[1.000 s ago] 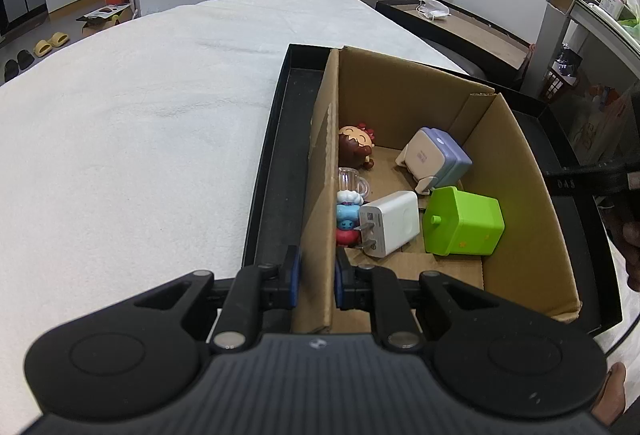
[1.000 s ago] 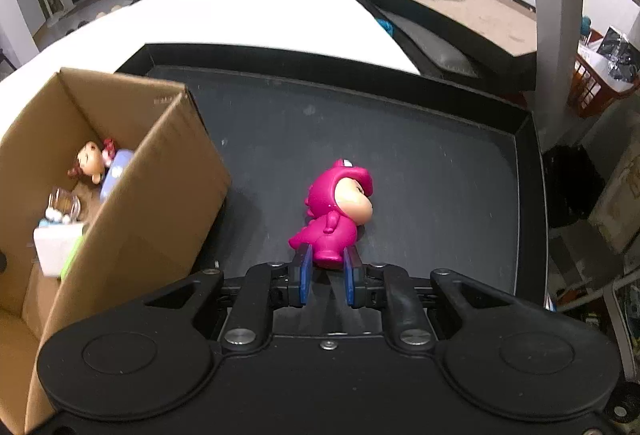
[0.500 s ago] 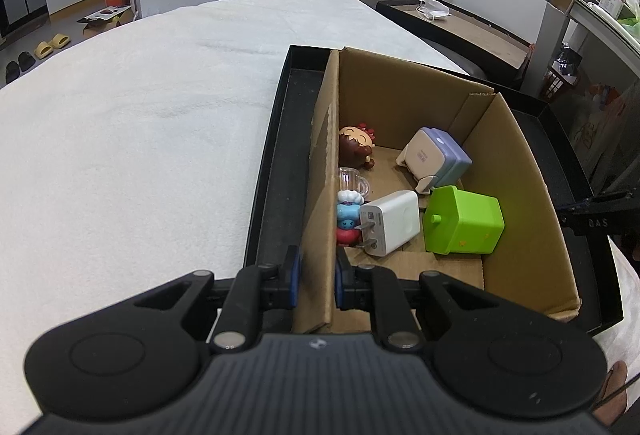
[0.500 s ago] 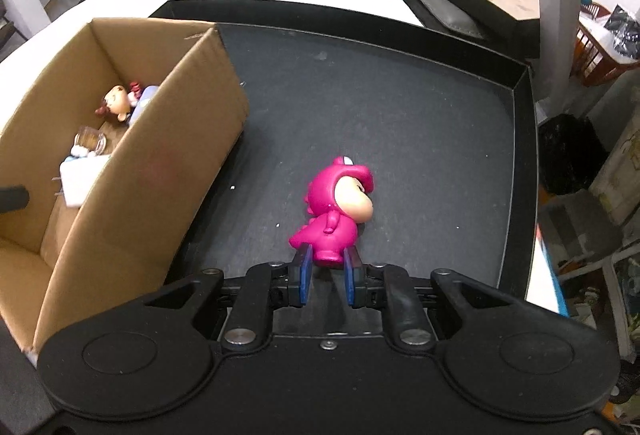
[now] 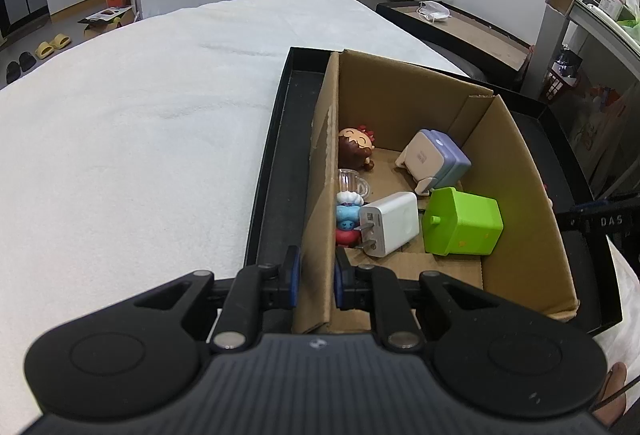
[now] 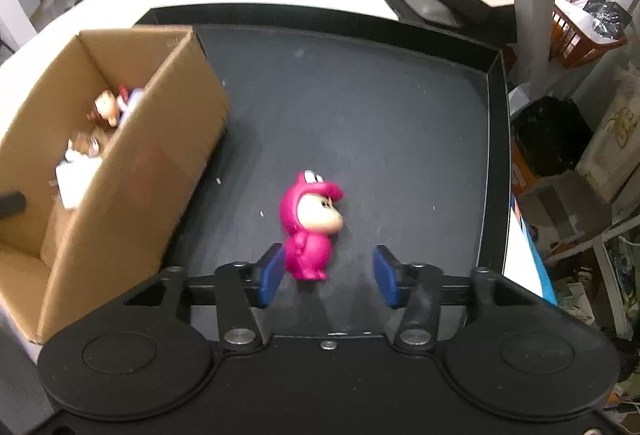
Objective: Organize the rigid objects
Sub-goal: 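Move the right tool to the magenta pig figurine and grasp it, then carry the magenta pig figurine into the box and release it with the right tool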
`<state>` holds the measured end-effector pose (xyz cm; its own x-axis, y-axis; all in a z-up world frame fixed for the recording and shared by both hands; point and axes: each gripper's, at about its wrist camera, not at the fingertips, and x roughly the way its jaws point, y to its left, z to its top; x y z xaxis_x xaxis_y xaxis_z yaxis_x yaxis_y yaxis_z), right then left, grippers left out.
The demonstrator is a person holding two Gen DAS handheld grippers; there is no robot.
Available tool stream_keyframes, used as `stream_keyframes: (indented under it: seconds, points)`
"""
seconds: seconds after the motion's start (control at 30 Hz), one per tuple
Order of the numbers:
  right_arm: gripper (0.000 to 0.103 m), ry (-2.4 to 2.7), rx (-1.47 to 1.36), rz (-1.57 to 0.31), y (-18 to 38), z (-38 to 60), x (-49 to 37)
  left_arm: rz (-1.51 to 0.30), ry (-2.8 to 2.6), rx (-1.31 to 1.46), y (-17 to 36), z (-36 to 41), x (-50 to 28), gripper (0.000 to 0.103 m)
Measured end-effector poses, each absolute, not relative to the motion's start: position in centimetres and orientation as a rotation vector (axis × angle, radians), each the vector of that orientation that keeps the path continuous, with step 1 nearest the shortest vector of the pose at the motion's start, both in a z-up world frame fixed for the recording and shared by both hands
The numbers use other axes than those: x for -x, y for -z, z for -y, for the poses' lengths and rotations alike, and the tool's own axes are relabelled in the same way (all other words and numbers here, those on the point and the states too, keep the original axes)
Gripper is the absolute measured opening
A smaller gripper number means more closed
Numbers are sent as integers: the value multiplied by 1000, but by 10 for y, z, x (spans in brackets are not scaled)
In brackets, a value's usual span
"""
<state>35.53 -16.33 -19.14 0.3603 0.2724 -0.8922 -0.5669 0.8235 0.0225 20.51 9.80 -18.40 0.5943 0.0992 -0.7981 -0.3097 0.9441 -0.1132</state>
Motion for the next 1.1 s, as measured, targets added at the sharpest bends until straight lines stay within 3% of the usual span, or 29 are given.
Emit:
stream_keyframes:
  seconds: [0.23,0.6,0.67,0.73,1.1]
  points:
    - [61,-551,362,-1016,191,147,-354,-908,-239,257,184,-98,-206,15]
    - [61,-527,471,-1013,213,124,-360,-910,-237,270,186,-100,-207,15]
    - [58,-528,489,-1018,217,121,-362,-910,-237,270,186,-100,-207,15]
    - [42,-535,505,-1038,221,119,-363,-910,-236,272,187,-101,-207,15]
    - [41,-585,461,-981,185,119,-354,-889,-232,269,184,-100,-204,15]
